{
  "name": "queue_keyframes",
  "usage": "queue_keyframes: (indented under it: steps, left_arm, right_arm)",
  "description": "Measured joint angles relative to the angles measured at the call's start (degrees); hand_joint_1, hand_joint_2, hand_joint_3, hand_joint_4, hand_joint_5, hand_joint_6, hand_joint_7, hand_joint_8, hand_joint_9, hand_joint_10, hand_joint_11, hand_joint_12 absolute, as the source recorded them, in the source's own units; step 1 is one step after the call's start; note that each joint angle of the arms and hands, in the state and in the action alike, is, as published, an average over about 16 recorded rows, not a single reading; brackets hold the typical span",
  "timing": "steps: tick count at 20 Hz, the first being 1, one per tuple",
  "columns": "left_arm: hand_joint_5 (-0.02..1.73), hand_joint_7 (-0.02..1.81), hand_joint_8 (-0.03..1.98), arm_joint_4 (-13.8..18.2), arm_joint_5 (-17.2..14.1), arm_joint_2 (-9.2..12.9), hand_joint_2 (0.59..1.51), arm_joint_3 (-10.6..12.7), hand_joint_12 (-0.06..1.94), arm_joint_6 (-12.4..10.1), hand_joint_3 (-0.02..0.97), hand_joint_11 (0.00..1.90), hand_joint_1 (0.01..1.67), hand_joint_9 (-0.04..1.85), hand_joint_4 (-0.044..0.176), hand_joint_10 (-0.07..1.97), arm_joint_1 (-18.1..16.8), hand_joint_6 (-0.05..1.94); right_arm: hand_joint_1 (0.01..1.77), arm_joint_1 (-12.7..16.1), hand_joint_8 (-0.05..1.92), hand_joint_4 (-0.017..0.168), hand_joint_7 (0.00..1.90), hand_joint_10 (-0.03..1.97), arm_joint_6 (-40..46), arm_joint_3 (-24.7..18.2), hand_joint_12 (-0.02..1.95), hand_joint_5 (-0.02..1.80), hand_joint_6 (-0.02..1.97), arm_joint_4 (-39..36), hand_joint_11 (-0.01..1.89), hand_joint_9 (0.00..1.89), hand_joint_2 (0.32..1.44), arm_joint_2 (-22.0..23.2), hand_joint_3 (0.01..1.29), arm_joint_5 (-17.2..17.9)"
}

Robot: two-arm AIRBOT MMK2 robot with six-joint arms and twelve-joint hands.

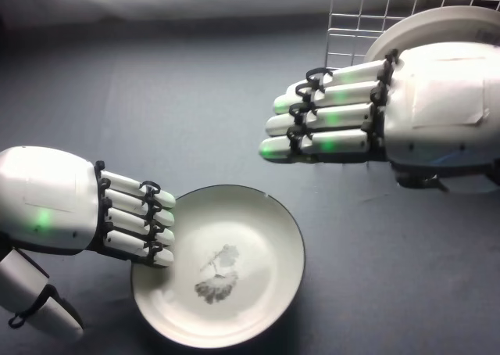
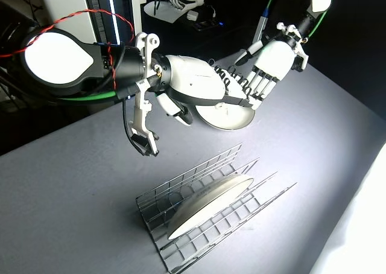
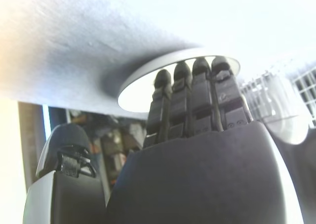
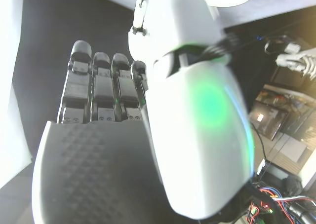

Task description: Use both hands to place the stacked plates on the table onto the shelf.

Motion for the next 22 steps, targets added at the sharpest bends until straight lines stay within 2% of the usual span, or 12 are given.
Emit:
queue_keyframes:
  steps: [9, 15, 22]
  left_arm:
    - [0.11, 0.09, 0.00, -1.39, 0.73, -0.75, 1.165, 1.58, -0.02, 0.06, 0.015, 0.02, 0.02, 0.04, -0.005, 0.00, 3.24, -0.02]
    - [0.09, 0.07, -0.01, -2.17, 1.26, -0.41, 1.169, 1.26, -0.03, -0.02, 0.015, 0.02, 0.02, 0.02, -0.007, -0.01, 5.16, -0.03]
    - [0.08, 0.05, -0.01, -2.30, 1.98, 0.19, 1.173, 0.43, -0.03, -0.11, 0.015, 0.02, 0.02, 0.01, -0.007, -0.02, 6.24, -0.03]
  right_arm:
    - [1.66, -2.23, 0.01, 0.003, 0.02, 0.00, 0.09, -3.71, 0.17, 0.02, 0.02, -0.02, 0.02, 0.02, 1.13, -0.64, 0.01, -2.64]
    - [1.68, -3.69, 0.01, 0.002, 0.02, 0.00, 0.18, -4.78, 0.21, 0.02, 0.02, 0.12, 0.01, 0.01, 1.15, -2.45, 0.01, -5.48]
    - [1.68, -4.55, 0.01, 0.001, 0.02, 0.00, 0.25, -3.28, 0.27, 0.02, 0.02, 0.44, 0.01, 0.01, 1.14, -7.50, 0.01, -9.63]
